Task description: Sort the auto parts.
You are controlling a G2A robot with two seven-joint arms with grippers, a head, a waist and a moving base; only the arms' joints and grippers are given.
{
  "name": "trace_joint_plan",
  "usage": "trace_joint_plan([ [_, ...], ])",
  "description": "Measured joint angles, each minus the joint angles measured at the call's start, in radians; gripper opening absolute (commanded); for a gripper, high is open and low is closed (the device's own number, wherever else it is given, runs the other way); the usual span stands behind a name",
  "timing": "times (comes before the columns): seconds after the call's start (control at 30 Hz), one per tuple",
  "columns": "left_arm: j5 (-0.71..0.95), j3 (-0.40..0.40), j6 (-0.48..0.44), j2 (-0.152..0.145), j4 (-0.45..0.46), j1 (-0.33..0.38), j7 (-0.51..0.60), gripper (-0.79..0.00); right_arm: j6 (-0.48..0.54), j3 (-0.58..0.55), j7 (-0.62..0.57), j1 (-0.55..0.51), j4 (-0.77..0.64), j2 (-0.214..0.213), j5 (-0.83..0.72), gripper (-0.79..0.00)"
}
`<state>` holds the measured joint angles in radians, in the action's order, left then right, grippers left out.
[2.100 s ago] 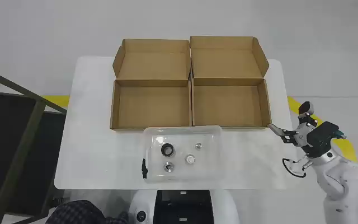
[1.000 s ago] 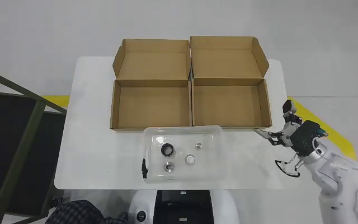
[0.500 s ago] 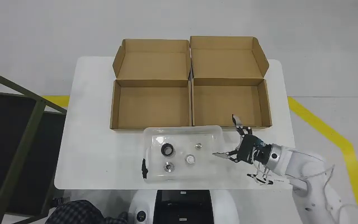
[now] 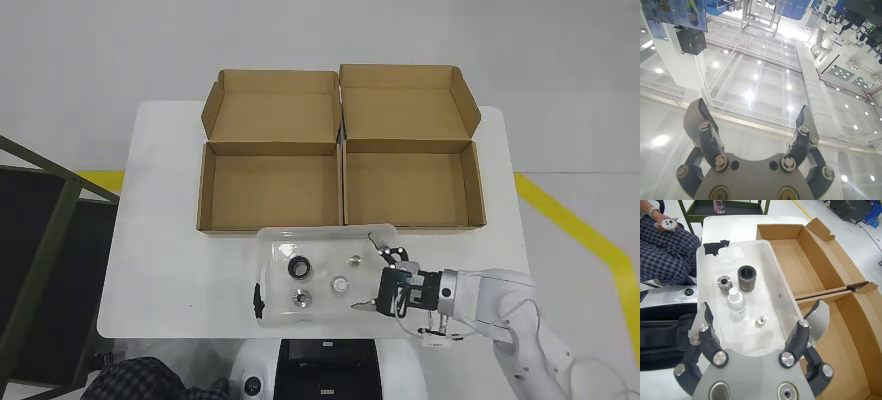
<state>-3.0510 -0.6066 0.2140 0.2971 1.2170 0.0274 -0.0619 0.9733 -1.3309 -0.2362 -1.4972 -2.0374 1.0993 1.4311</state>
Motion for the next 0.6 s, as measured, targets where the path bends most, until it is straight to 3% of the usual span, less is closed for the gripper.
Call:
trace_joint_plan([
  [0.6, 0.000, 0.000, 0.000, 0.000, 0.000, 0.000, 0.000, 0.000, -0.022, 0.128, -0.141, 0.102, 0.066, 0.000, -0.054, 0.000],
])
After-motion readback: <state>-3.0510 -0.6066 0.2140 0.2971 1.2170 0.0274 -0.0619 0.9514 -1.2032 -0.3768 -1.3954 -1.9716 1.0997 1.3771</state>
